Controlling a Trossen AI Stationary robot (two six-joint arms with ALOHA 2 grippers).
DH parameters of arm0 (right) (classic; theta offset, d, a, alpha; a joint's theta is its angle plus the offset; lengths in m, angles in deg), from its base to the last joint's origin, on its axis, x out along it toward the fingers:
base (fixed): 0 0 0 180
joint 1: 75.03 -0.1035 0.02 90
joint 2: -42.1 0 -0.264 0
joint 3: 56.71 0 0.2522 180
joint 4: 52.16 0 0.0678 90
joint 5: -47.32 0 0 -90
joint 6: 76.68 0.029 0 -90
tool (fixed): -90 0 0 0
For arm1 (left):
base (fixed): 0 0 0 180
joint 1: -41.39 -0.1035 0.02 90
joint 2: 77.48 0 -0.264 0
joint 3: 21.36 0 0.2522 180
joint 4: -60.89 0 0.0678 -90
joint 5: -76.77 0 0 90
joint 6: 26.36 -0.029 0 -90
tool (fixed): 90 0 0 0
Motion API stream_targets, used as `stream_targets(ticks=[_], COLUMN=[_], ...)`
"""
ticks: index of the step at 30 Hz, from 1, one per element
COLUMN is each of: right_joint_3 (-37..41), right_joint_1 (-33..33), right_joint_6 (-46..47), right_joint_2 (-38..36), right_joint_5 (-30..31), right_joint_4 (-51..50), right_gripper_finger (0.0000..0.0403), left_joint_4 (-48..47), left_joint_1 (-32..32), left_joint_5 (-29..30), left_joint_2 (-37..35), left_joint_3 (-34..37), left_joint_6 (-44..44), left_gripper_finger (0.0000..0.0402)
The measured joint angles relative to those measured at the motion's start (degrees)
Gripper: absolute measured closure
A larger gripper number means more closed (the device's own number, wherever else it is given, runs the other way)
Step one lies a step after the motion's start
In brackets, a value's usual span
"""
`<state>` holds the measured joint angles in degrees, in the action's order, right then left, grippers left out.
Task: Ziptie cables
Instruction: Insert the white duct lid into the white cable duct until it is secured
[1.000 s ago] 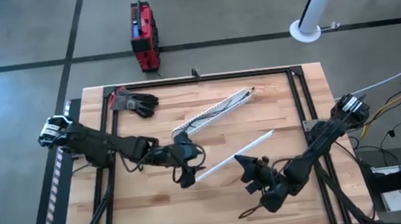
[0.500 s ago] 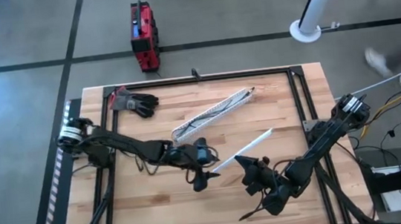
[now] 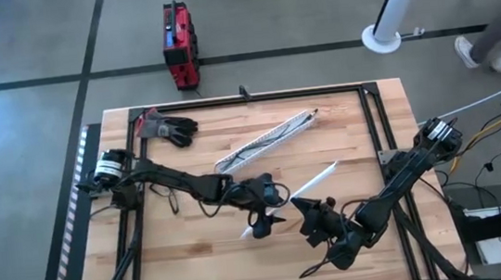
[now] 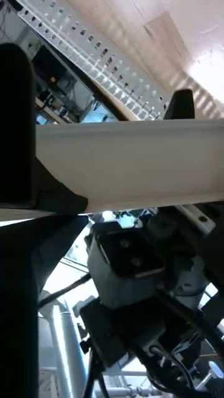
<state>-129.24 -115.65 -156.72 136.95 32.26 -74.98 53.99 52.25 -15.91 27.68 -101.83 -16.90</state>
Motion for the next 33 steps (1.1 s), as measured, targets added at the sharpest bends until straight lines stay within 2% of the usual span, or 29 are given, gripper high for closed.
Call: stream_targets(ticks=[3, 6, 18, 20, 22, 25, 28, 31, 33], right_joint_3=[0.0, 0.0, 0.0, 0.0, 0.0, -0.31, -2.5, -5.57, -7.95], right_joint_1=[0.0, 0.0, 0.0, 0.0, -0.02, 0.0, 0.0, -0.05, -0.13], right_joint_6=[-0.07, -0.05, -2.49, -1.88, 0.52, 5.72, 13.31, 21.59, 29.08], right_joint_2=[0.0, 0.0, -0.02, -0.02, -0.12, -0.78, -1.11, -3.05, -5.26], right_joint_5=[0.04, 0.06, -0.15, -0.69, -0.91, -2.08, -2.68, -5.04, -8.32], right_joint_4=[0.32, 0.42, 1.11, 1.45, 2.71, 4.66, 4.68, 2.79, -1.33], right_gripper_finger=[0.0403, 0.0403, 0.0403, 0.0402, 0.0397, 0.037, 0.0326, 0.0282, 0.0257], left_joint_4=[-0.01, -0.25, -0.96, -1.71, -3.37, -8.06, -13.11, -17.86, -19.44], left_joint_1=[-0.34, -0.41, -0.69, -0.82, -0.89, -0.85, -0.43, 0.89, 2.63], left_joint_5=[-0.01, -0.03, 0.66, 0.97, 2.48, 7.69, 15.55, 26.22, 35.7], left_joint_2=[0.48, 0.88, 1.32, 1.32, 1.08, 0.2, -1.46, -3.18, -3.64], left_joint_3=[0.21, 0.8, 0.87, 0.87, 0.85, 0.85, 0.85, 0.85, 0.85], left_joint_6=[-0.33, -1.38, -4.62, -4.63, -4.89, -5.97, -6.31, -7.61, -8.9], left_gripper_finger=[0.0159, 0.0185, 0.0364, 0.0387, 0.0392, 0.0386, 0.0388, 0.0395, 0.0394])
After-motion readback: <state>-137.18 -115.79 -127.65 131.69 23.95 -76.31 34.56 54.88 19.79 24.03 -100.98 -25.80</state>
